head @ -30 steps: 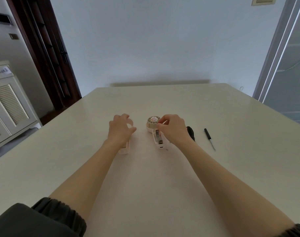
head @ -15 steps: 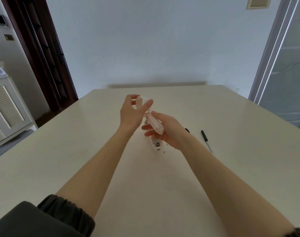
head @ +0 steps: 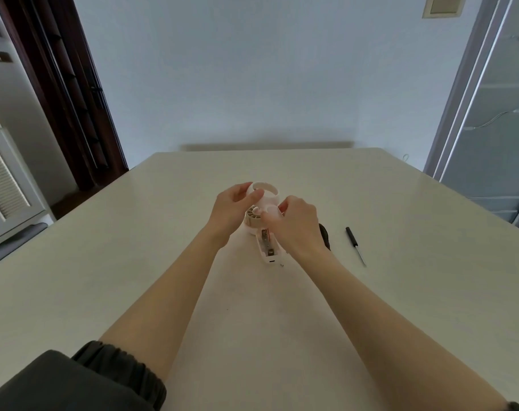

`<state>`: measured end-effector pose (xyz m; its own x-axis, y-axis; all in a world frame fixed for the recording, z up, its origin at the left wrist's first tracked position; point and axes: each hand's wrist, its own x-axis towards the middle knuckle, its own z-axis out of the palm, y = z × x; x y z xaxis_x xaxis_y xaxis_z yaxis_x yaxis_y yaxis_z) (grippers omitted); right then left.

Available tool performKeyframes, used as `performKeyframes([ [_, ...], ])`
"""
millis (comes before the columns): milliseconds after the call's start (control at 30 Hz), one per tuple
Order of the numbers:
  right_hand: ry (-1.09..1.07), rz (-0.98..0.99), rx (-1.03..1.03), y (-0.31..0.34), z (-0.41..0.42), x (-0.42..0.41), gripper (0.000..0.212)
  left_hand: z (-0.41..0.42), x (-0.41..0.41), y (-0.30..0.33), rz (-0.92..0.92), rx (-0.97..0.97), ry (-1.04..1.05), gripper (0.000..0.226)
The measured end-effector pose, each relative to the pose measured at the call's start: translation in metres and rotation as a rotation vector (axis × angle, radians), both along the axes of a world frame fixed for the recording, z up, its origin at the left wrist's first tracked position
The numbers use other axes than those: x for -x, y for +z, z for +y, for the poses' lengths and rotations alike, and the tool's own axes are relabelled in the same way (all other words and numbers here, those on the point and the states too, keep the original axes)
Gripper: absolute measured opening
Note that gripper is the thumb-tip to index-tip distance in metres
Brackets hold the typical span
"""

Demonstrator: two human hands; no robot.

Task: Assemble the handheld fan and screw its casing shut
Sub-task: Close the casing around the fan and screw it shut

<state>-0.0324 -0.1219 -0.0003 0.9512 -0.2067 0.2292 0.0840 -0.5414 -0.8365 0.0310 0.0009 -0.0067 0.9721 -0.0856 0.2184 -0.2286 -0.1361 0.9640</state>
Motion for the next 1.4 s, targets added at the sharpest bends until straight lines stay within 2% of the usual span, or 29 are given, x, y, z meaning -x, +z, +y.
performKeyframes([
  [167, -0.017, -0.014, 0.050, -0.007, 0.013, -0.005, 0.039, 0.001, -0.004, -0.011, 0.035, 0.006, -0.040, 0.030],
  [367, -0.002, -0.006, 0.160, -0.012, 0.022, -0.008, 0.024, 0.005, -0.012, -0.021, 0.067, 0.024, 0.043, 0.029],
  [500, 0.039, -0.042, 0.224, -0.004, 0.022, 0.004, 0.046, 0.006, -0.016, -0.025, 0.086, 0.020, 0.051, 0.022],
  [600, 0.040, -0.046, 0.287, 0.001, 0.019, 0.012, 0.043, 0.006, -0.017, -0.027, 0.092, 0.022, 0.049, 0.023],
  [833, 0.031, -0.074, 0.265, -0.004, 0.023, 0.005, 0.048, 0.006, -0.016, -0.025, 0.099, 0.041, 0.059, 0.022],
  [967, 0.026, -0.047, 0.284, -0.004, 0.021, 0.004, 0.039, 0.005, -0.016, -0.025, 0.103, 0.062, 0.074, 0.027],
  [1133, 0.029, -0.008, 0.377, -0.005, 0.020, 0.004, 0.014, 0.006, -0.017, -0.030, 0.118, 0.056, 0.066, 0.027],
  [1267, -0.015, 0.022, 0.422, -0.007, 0.018, -0.001, 0.029, 0.006, -0.017, -0.031, 0.130, 0.055, 0.078, 0.023],
  [1400, -0.027, 0.048, 0.454, -0.010, 0.017, -0.003, 0.017, 0.006, -0.017, -0.032, 0.149, 0.049, 0.092, 0.018],
])
